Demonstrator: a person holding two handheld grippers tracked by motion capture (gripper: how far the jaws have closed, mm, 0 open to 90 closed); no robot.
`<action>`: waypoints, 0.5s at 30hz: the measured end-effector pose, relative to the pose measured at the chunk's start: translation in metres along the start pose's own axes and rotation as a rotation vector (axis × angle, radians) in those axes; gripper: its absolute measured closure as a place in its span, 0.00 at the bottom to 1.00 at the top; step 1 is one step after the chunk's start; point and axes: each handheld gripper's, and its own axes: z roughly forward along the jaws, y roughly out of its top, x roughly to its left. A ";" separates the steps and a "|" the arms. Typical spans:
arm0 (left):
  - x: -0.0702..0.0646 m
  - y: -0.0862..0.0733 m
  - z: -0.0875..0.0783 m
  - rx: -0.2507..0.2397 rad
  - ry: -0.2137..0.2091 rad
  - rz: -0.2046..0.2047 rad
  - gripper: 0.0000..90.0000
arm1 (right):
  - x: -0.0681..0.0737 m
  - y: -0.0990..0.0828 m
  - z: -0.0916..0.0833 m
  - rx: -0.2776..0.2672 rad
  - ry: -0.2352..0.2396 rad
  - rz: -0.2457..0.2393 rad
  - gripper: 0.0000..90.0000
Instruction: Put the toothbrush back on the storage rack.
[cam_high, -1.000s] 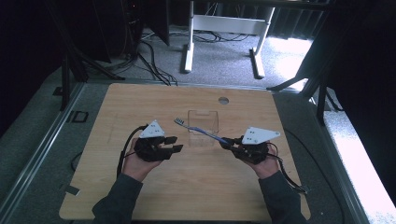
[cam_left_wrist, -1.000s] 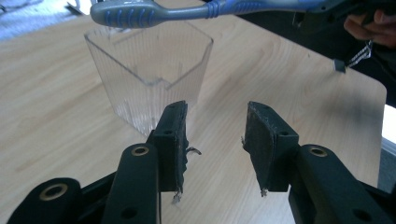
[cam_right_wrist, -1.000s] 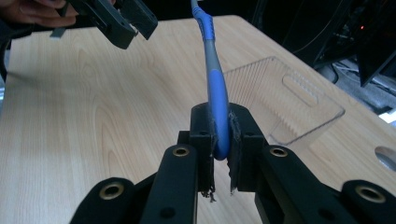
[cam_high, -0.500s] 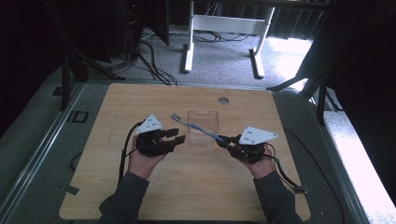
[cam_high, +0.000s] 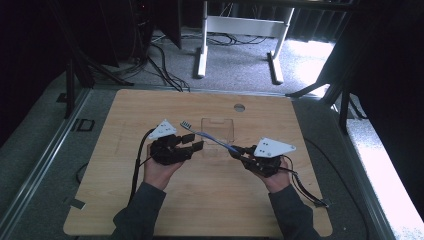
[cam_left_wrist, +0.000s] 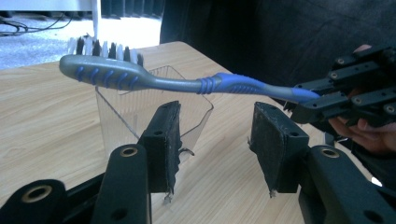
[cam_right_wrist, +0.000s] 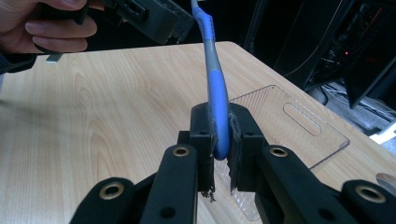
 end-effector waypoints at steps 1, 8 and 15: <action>0.000 0.000 0.000 0.000 0.000 -0.001 0.57 | 0.000 0.000 0.000 -0.004 -0.004 0.000 0.90; 0.001 0.001 0.000 -0.014 -0.003 -0.017 0.55 | 0.002 0.000 0.001 -0.019 -0.007 0.004 0.90; 0.003 0.003 -0.002 -0.033 -0.007 -0.038 0.54 | 0.005 -0.001 0.002 -0.030 -0.005 -0.001 0.90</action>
